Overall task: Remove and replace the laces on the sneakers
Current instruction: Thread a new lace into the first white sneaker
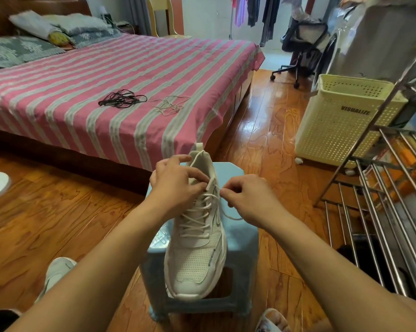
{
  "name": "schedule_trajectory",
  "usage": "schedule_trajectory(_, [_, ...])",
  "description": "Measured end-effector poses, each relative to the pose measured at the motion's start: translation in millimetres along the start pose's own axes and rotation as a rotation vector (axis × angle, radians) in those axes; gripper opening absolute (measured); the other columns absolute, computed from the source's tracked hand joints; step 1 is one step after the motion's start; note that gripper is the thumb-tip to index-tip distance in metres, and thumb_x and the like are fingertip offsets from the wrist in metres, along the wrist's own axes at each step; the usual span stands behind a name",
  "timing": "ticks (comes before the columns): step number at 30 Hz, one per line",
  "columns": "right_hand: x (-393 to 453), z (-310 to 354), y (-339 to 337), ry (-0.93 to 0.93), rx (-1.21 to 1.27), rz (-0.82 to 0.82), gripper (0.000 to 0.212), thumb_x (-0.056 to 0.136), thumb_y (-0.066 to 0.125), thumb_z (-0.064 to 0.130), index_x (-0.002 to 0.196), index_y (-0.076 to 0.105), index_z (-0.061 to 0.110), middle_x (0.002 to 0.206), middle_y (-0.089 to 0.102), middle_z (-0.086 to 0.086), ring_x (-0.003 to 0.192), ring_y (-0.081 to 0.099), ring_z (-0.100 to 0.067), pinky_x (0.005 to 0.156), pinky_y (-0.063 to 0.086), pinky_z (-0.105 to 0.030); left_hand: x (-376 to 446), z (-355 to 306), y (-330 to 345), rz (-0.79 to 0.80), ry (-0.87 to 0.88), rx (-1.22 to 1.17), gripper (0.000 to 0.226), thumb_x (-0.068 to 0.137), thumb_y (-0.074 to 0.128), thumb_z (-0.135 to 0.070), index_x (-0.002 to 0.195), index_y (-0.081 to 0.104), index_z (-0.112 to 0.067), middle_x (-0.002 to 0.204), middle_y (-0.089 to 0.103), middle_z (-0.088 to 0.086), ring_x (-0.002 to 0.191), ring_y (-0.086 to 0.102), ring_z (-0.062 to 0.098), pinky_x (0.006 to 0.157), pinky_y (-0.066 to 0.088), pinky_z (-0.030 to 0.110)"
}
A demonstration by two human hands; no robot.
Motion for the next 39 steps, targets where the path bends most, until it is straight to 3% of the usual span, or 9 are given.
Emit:
schedule_trajectory(3, [1, -2, 2, -0.018, -0.057, 0.009, 0.016, 0.095, 0.066, 0.029, 0.087, 0.078, 0.022, 0.068, 0.064, 0.013, 0.069, 0.062, -0.005, 0.062, 0.045, -0.019, -1, -1, -1, -0.006, 0.018, -0.02, 0.025, 0.086, 0.077, -0.045, 0.072, 0.062, -0.058, 0.145, 0.045, -0.019, 0.14, 0.025, 0.016, 0.116, 0.019, 0.041])
schedule_trajectory(9, [5, 6, -4, -0.146, -0.129, -0.052, 0.016, 0.093, 0.064, 0.023, 0.086, 0.078, 0.02, 0.079, 0.072, 0.007, 0.073, 0.062, -0.009, 0.063, 0.043, -0.02, -3, -2, -1, -0.022, 0.033, -0.047, 0.023, 0.087, 0.077, -0.043, 0.076, 0.063, -0.058, 0.144, 0.045, -0.019, 0.14, 0.025, 0.016, 0.114, 0.018, 0.04])
schedule_trajectory(22, [8, 12, 3, -0.124, 0.052, -0.023, 0.02, 0.091, 0.065, 0.019, 0.073, 0.071, 0.026, 0.069, 0.067, 0.007, 0.072, 0.06, -0.011, 0.059, 0.042, -0.018, -2, -2, 4, -0.015, 0.056, -0.049, 0.019, 0.087, 0.077, -0.04, 0.083, 0.066, -0.054, 0.145, 0.047, -0.017, 0.14, 0.025, 0.017, 0.11, 0.019, 0.038])
schedule_trajectory(26, [12, 14, 3, -0.177, -0.023, 0.001, 0.012, 0.094, 0.066, 0.022, 0.087, 0.075, 0.022, 0.066, 0.062, 0.012, 0.062, 0.056, -0.007, 0.063, 0.045, -0.022, 0, 1, 4, -0.025, 0.095, -0.024, 0.02, 0.088, 0.076, -0.041, 0.082, 0.063, -0.056, 0.146, 0.045, -0.018, 0.14, 0.025, 0.018, 0.106, 0.017, 0.037])
schedule_trajectory(28, [14, 13, -1, -0.192, -0.105, -0.028, 0.007, 0.093, 0.069, 0.029, 0.099, 0.071, 0.028, 0.079, 0.061, 0.014, 0.072, 0.058, -0.005, 0.071, 0.048, -0.029, 1, -1, 5, -0.042, 0.113, -0.034, 0.022, 0.089, 0.076, -0.041, 0.079, 0.062, -0.055, 0.146, 0.044, -0.018, 0.14, 0.026, 0.018, 0.107, 0.017, 0.039])
schedule_trajectory(31, [14, 18, 2, -0.266, -0.116, 0.07, 0.037, 0.092, 0.07, 0.03, 0.128, 0.06, 0.032, 0.113, 0.053, 0.01, 0.102, 0.055, -0.01, 0.089, 0.049, -0.031, -2, -2, 3, -0.119, 0.132, -0.05, 0.017, 0.089, 0.076, -0.034, 0.079, 0.069, -0.046, 0.147, 0.043, -0.014, 0.137, 0.028, 0.019, 0.101, 0.018, 0.035])
schedule_trajectory(35, [10, 23, 4, -0.328, -0.207, 0.197, 0.032, 0.095, 0.058, 0.037, 0.127, 0.061, 0.032, 0.122, 0.049, 0.014, 0.11, 0.05, -0.004, 0.099, 0.046, -0.031, -9, -2, -24, -0.329, 0.136, -0.082, 0.012, 0.088, 0.075, -0.019, 0.079, 0.072, -0.026, 0.131, 0.053, -0.004, 0.123, 0.044, 0.021, 0.1, 0.032, 0.037])
schedule_trajectory(37, [9, 24, -2, -0.281, -0.182, 0.223, 0.045, 0.088, 0.043, 0.046, 0.125, 0.063, 0.03, 0.119, 0.049, 0.017, 0.111, 0.047, -0.001, 0.102, 0.042, -0.026, -2, 25, -57, -0.481, -0.023, -0.308, 0.013, 0.093, 0.069, -0.013, 0.081, 0.067, -0.018, 0.105, 0.062, 0.001, 0.098, 0.058, 0.017, 0.087, 0.049, 0.037])
schedule_trajectory(39, [10, 23, -5, -0.256, -0.152, 0.237, 0.054, 0.081, 0.034, 0.039, 0.124, 0.064, 0.027, 0.119, 0.05, 0.016, 0.111, 0.047, -0.002, 0.103, 0.04, -0.024, 3, 82, -95, -0.729, -0.301, -0.557, 0.013, 0.095, 0.063, -0.016, 0.083, 0.062, -0.02, 0.087, 0.064, -0.001, 0.08, 0.061, 0.014, 0.075, 0.056, 0.036])
Point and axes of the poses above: each hand's wrist, its own x-axis towards the middle knuckle, its own y-axis out of the palm, z = x × y, the point moved 6 cm from there along x, towards the middle knuckle
